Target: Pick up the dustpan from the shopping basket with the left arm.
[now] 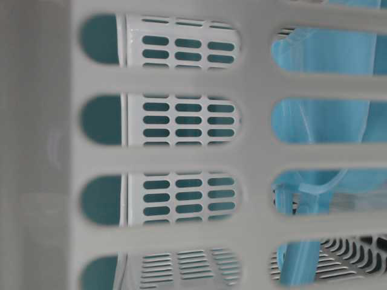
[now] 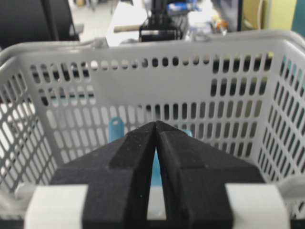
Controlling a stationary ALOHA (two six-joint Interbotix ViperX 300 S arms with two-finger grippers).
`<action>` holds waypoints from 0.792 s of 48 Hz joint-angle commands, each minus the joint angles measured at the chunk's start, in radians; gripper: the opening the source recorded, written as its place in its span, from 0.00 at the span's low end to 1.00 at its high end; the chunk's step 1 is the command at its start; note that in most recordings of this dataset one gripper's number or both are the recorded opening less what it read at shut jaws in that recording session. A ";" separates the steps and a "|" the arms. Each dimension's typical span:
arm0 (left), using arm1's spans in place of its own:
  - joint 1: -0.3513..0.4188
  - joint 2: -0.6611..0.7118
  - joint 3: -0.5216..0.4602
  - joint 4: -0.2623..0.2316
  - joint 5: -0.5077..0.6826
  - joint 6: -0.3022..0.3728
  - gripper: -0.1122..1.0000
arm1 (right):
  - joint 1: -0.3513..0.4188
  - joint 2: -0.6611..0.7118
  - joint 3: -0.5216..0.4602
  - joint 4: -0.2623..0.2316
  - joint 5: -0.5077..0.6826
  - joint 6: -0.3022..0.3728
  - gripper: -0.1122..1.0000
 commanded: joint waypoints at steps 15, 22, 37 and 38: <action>-0.008 0.348 -0.379 0.003 0.442 0.000 0.10 | 0.003 -0.115 -0.046 0.003 0.166 -0.006 0.10; -0.008 0.449 -0.477 0.003 0.589 0.000 0.10 | 0.002 -0.127 -0.043 0.003 0.173 -0.006 0.10; -0.008 0.517 -0.526 0.003 0.678 -0.005 0.10 | 0.002 -0.129 -0.026 0.003 0.173 -0.003 0.10; -0.008 0.520 -0.526 0.003 0.678 -0.005 0.10 | 0.002 -0.129 -0.026 0.003 0.173 -0.002 0.10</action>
